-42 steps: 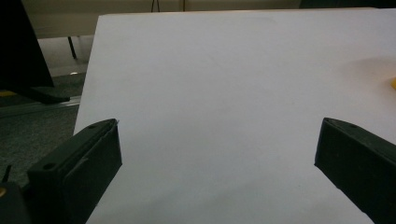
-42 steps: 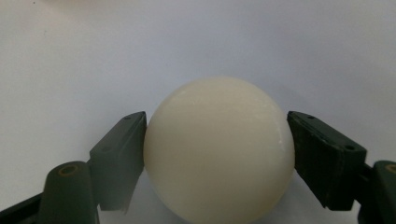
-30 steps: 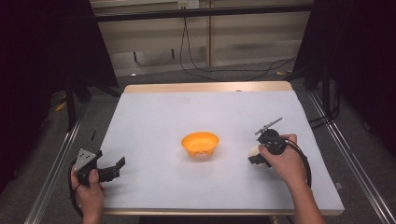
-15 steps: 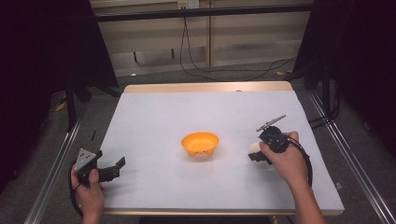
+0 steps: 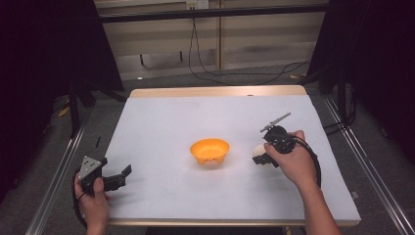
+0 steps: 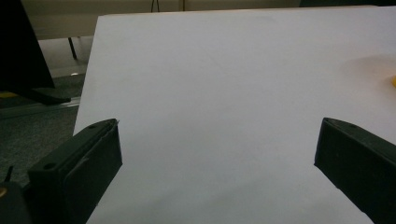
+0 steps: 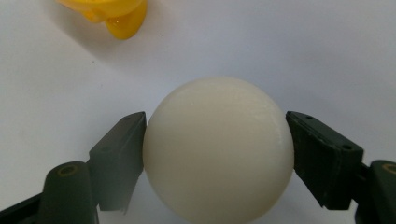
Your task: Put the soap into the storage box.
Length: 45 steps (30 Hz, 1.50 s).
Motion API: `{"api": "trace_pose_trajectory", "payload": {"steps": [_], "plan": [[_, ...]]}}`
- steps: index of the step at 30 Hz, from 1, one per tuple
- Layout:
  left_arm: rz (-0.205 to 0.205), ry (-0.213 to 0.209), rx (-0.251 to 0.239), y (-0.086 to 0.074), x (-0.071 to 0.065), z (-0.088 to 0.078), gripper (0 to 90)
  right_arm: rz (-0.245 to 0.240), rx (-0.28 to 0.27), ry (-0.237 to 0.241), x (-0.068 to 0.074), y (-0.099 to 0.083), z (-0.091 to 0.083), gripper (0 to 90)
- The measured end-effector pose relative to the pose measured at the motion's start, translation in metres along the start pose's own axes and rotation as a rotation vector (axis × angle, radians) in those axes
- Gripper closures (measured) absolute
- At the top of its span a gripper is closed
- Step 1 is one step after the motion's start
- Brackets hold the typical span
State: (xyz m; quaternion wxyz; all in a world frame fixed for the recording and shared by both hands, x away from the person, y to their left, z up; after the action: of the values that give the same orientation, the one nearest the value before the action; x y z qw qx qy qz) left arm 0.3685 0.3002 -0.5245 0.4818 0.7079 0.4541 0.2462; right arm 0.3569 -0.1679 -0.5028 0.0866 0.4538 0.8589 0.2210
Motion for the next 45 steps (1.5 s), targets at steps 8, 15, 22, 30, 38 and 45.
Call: {"api": "trace_pose_trajectory", "payload": {"steps": [8,15,22,30,38,45], "plan": [[0.001,-0.002,0.0,0.0,0.0,0.0,0.6,-0.02,-0.003,0.027,0.01,0.016,0.006,23.2],[0.007,0.004,0.001,0.0,0.0,0.0,0.6,-0.039,-0.003,0.037,0.018,0.03,0.008,23.3],[-0.002,-0.004,0.001,0.0,-0.001,0.0,0.7,-0.065,-0.001,0.05,0.029,0.047,0.011,23.3],[-0.004,-0.003,0.005,0.0,-0.001,0.001,0.7,-0.084,-0.008,0.055,0.039,0.068,0.01,23.3],[-0.002,-0.004,0.008,-0.001,-0.002,0.001,0.8,-0.117,-0.008,0.061,0.048,0.086,0.012,23.3],[0.004,-0.003,0.011,-0.001,-0.001,0.001,0.8,-0.14,-0.01,0.069,0.06,0.103,0.016,23.3]]}}
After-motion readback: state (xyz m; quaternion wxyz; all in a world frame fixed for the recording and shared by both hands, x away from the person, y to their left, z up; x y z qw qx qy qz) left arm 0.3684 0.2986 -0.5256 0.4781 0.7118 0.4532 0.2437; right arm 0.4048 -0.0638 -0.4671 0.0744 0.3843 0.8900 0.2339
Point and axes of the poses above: each handheld gripper's, and its own axes: z roughly forward along the jaws, y roughly out of its top, x roughly to its left, the point moved 10 cm from there along z, roughly forward along the jaws, and after that the axes turned 4 degrees about -y, right-handed, at the moved point
